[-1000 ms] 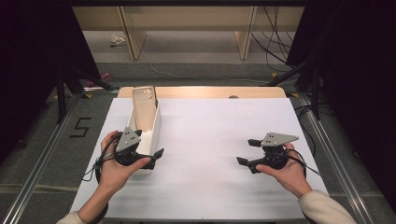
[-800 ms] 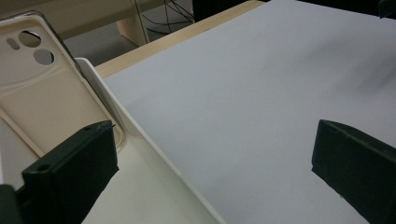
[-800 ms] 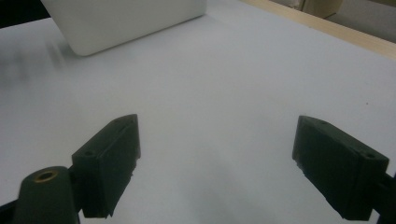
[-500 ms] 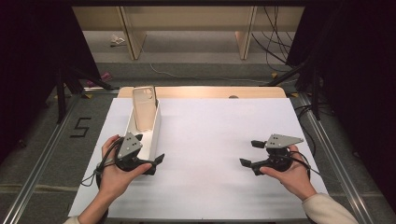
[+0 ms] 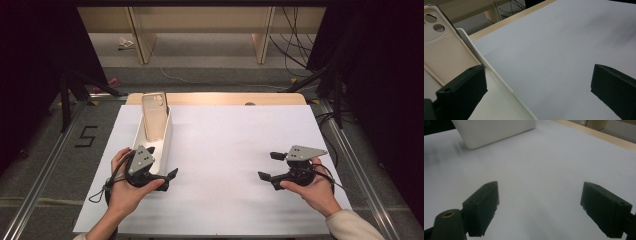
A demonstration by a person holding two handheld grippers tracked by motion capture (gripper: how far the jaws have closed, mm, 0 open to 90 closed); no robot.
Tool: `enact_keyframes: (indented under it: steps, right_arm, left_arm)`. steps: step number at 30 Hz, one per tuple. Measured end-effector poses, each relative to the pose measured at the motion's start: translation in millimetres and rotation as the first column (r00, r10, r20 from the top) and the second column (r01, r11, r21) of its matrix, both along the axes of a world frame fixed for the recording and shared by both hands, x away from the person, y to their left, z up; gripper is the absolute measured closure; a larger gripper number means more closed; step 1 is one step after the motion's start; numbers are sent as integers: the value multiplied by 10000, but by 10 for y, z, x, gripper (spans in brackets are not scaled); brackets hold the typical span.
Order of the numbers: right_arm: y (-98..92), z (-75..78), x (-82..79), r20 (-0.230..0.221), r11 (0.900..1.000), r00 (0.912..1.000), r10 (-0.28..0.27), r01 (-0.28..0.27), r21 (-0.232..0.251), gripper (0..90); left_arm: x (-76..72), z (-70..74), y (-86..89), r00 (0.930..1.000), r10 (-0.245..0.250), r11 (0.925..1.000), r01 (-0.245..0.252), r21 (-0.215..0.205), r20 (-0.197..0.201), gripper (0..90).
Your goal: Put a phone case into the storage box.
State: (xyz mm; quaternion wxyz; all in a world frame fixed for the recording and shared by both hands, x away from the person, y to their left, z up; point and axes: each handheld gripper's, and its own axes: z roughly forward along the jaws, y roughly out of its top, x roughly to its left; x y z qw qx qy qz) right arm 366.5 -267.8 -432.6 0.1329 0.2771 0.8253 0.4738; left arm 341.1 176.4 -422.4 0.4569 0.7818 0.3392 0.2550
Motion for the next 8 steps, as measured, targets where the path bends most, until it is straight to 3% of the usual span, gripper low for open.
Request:
enact_keyframes:
  steps: [8]
  right_arm:
    - [2, 5, -1, 14, 10000, 10000, 19, -19, 40, 160]
  left_arm:
    - [-3, -16, 9, 10000, 55, 10000, -56, -42, -15, 0]
